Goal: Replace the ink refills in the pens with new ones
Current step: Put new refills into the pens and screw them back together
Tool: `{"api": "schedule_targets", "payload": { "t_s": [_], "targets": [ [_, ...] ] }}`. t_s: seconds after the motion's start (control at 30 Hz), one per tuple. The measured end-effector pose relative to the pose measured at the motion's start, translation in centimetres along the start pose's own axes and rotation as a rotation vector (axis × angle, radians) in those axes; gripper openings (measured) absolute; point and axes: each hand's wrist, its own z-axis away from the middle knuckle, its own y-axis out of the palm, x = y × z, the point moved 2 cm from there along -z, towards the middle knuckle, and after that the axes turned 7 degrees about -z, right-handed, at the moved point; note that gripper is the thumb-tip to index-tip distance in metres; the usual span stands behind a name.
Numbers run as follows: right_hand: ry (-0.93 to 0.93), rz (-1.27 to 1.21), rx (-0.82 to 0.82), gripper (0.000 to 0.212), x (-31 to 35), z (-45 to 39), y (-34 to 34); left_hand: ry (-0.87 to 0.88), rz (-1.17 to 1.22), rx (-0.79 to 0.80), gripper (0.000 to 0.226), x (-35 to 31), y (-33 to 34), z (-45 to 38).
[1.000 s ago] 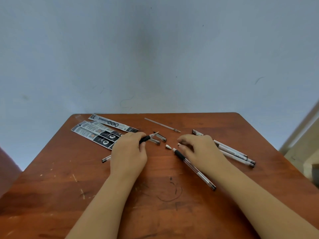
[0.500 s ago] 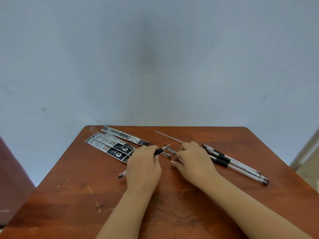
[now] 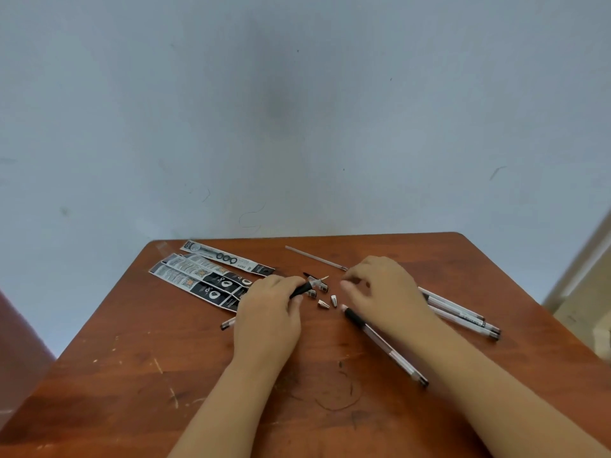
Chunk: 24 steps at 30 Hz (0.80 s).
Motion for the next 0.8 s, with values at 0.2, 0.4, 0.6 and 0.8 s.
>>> {"api": "schedule_targets", "payload": {
  "t_s": [0.2,0.4,0.6,0.8],
  "targets": [
    [-0.011,-0.274,0.115,0.028,-0.4,0.3,-1.7,0.190,0.033,-0.073,0.022,-0.2,0.0,0.3],
    [-0.014,-0.326,0.180,0.025,0.3,0.7,-1.2,0.262,0.073,-0.100,0.029,-0.5,-0.3,0.3],
    [-0.009,-0.365,0.228,0.020,0.2,0.7,-1.4,0.270,0.057,-0.101,0.028,-0.5,-0.2,0.2],
    [0.016,-0.374,0.227,0.013,-0.6,0.6,-2.3,0.227,0.012,-0.121,0.016,-0.1,-0.3,0.2]
  ]
}}
